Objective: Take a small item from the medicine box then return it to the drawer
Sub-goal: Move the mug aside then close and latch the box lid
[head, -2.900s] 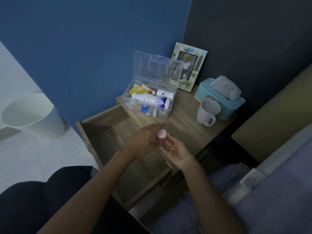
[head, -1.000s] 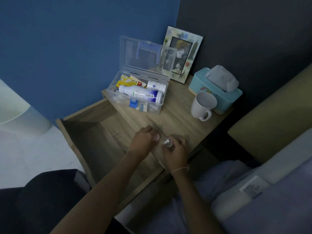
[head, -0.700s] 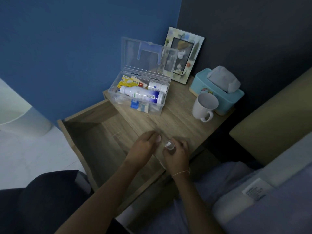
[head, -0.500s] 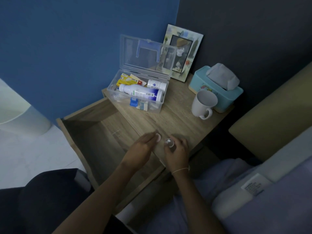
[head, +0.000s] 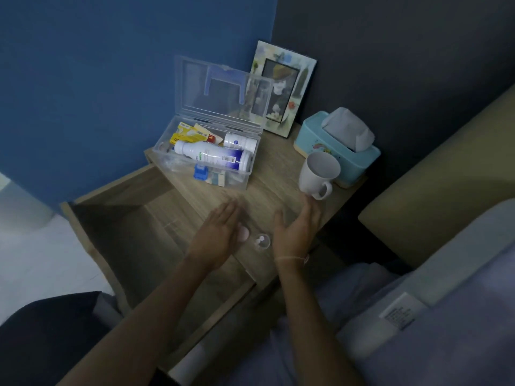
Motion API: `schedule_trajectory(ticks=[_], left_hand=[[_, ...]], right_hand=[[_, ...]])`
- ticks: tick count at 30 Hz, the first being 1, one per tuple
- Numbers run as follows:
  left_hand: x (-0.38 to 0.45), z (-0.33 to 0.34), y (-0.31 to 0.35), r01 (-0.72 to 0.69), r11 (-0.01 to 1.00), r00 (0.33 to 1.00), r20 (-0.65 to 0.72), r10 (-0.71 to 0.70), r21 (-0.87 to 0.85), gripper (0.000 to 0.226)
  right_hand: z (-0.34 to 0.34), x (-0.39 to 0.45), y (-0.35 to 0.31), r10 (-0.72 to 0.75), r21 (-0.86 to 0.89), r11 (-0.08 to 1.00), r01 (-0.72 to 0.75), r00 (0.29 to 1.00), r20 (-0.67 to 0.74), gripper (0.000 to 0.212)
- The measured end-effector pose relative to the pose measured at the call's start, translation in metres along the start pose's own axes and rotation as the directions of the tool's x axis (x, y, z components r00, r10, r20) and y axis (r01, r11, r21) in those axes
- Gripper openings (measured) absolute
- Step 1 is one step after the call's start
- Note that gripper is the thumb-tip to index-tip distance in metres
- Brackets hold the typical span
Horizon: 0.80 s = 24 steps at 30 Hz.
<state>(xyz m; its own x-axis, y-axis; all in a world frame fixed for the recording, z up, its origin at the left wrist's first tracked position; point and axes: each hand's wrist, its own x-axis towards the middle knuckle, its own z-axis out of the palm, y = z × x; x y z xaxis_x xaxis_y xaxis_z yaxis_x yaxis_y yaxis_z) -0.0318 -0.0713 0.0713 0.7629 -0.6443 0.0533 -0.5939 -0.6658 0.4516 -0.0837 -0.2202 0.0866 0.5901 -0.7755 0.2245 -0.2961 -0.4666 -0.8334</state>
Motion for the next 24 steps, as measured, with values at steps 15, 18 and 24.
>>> schedule_trajectory(ticks=[15,18,24], left_hand=[[0.021,0.006,-0.035,0.061,0.996,0.998,0.030,-0.059,-0.068,0.051],[0.021,0.008,-0.037,0.050,0.996,0.999,0.015,-0.049,-0.068,0.051],[0.020,0.009,-0.039,0.045,0.996,0.999,0.023,-0.044,-0.080,0.052]], right_hand=[[0.002,0.086,0.027,0.313,0.099,0.949,-0.298,0.921,-0.230,0.027],[0.001,0.084,0.029,0.313,0.125,0.949,-0.291,0.922,-0.229,0.027],[0.001,0.079,0.023,0.356,0.134,0.933,-0.334,0.912,-0.204,0.022]])
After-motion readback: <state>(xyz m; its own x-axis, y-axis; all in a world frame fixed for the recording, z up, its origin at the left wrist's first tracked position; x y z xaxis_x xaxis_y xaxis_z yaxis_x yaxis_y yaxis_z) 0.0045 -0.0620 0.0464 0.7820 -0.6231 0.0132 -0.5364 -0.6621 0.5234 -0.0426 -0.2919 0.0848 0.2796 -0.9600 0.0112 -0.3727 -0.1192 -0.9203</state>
